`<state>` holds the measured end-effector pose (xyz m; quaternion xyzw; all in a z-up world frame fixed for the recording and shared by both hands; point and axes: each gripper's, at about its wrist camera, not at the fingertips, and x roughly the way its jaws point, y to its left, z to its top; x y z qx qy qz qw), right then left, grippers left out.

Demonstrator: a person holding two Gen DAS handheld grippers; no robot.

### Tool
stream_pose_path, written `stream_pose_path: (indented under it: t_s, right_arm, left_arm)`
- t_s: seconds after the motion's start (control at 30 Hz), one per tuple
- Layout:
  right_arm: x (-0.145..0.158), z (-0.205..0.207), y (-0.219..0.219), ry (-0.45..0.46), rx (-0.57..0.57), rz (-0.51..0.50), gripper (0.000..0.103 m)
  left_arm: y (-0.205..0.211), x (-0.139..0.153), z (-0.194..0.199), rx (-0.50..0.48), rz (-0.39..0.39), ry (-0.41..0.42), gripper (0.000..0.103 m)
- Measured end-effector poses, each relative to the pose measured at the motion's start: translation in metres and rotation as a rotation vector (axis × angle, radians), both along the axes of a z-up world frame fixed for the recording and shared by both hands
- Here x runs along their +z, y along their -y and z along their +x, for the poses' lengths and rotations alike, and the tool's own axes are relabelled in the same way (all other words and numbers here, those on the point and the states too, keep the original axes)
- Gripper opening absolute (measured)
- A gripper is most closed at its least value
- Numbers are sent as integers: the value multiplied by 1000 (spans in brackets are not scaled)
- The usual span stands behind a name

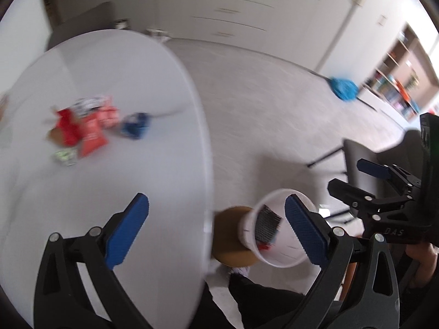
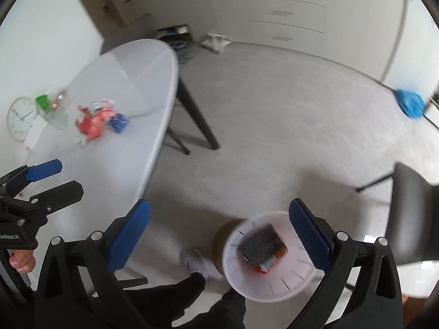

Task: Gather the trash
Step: 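Move both tools back over the table trash, then grasp the green crumpled paper with the left tool while the right tool grasps the blue crumpled wrapper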

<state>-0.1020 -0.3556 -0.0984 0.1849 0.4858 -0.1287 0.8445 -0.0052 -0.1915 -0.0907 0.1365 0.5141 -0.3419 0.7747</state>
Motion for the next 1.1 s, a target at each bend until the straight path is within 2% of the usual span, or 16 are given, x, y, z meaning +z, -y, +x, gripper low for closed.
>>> stream_pose_path:
  t_s: [0.27, 0.47, 0.7, 0.9, 1.1]
  right_arm:
    - [5, 73, -37, 17, 138, 6, 100]
    - [2, 116, -58, 17, 223, -7, 100]
    - [-26, 182, -86, -23, 334, -34, 100]
    - [-58, 222, -102, -74, 361, -10, 81]
    - [-73, 238, -109, -113, 355, -35, 62]
  left_arm:
    - [-67, -6, 54, 217, -1, 18, 95]
    - [-101, -16, 87, 300, 12, 27, 95]
    - [-130, -34, 120, 385, 42, 36, 95]
    - [-152, -50, 146, 451, 63, 22, 95]
    - [-161, -66, 169, 467, 80, 22, 95]
